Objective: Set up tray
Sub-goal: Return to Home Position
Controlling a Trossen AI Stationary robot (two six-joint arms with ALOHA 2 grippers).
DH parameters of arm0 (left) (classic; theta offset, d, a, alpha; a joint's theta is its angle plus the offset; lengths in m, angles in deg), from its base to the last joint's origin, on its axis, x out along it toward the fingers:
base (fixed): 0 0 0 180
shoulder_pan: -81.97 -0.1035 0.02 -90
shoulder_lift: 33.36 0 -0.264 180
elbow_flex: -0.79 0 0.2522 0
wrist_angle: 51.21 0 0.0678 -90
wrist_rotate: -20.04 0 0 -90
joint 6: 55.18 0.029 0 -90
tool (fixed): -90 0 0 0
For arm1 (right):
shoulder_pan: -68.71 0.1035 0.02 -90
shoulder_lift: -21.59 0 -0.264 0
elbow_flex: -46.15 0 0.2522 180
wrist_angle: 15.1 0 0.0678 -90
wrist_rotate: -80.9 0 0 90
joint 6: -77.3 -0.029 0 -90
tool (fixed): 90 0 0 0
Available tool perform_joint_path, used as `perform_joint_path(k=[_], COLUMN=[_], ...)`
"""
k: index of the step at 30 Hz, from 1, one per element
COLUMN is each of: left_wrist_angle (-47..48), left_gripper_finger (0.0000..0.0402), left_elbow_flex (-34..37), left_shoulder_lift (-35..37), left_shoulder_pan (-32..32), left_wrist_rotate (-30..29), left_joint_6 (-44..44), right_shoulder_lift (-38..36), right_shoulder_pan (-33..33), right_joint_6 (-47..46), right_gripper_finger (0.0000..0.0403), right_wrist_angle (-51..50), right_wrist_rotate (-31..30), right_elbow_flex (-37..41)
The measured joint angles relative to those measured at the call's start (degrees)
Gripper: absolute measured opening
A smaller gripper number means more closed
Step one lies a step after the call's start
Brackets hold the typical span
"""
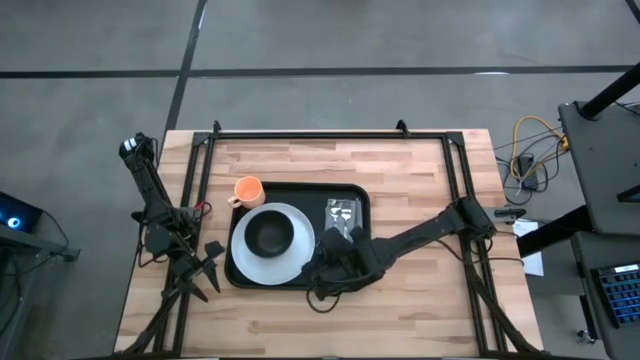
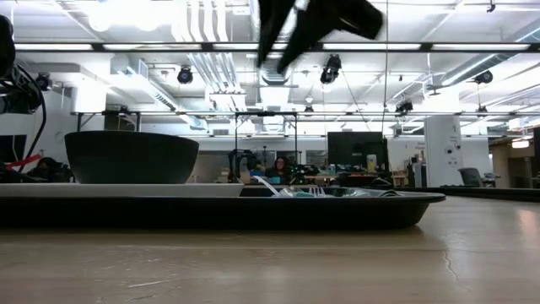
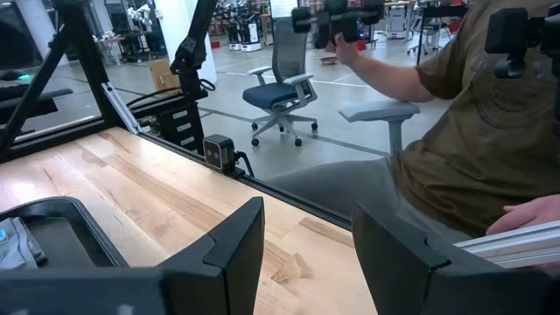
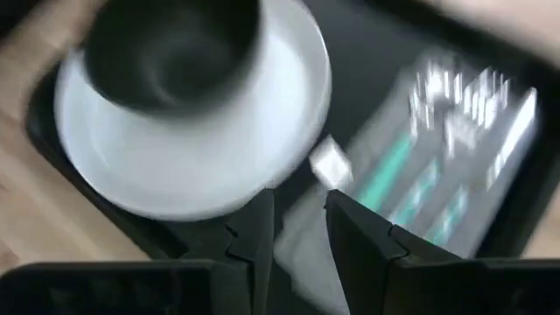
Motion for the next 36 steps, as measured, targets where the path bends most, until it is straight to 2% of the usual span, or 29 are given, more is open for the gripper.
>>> perform_joint_path(k=[7, 11, 19, 22, 26, 29, 31, 34, 36], left_wrist_angle=[-0.01, -0.01, 0.00, -0.02, -0.02, -0.02, 0.00, -0.02, -0.02], left_gripper_finger=[0.0155, 0.0155, 0.0155, 0.0155, 0.0155, 0.0155, 0.0155, 0.0155, 0.0155], left_elbow_flex=[0.02, 0.01, 0.01, 0.02, 0.00, 0.00, 0.02, 0.01, 0.02], left_shoulder_lift=[0.00, 0.00, 0.00, 0.02, 0.00, 0.04, 0.00, 0.00, 0.00], left_shoulder_pan=[0.02, 0.01, 0.01, 0.02, 0.02, 0.01, 0.00, 0.00, 0.02], left_wrist_rotate=[0.02, 0.01, 0.02, 0.02, 0.05, 0.06, 0.02, 0.01, 0.02], left_joint_6=[-0.01, 0.00, 0.00, 0.00, 0.00, 0.00, 0.00, -0.01, -0.02], right_shoulder_lift=[0.00, -0.29, -4.24, -7.94, -15.89, -23.53, -28.90, -36.02, -39.78], right_shoulder_pan=[1.11, 1.99, 2.73, 2.69, 2.64, 2.21, 1.30, -1.97, -5.27], right_joint_6=[27.91, 39.36, 46.98, 49.43, 54.18, 60.54, 66.26, 73.61, 75.98], right_gripper_finger=[0.0092, 0.0085, 0.0077, 0.0081, 0.0085, 0.0087, 0.0085, 0.0079, 0.0075], right_wrist_angle=[11.89, 18.46, 19.86, 22.66, 33.45, 47.50, 59.60, 78.08, 86.46], right_wrist_rotate=[-8.12, -8.43, -8.18, -8.12, -7.18, -1.35, 4.79, 19.02, 30.14], right_elbow_flex=[-0.23, 1.91, 8.80, 15.16, 27.79, 39.51, 47.45, 58.69, 64.68])
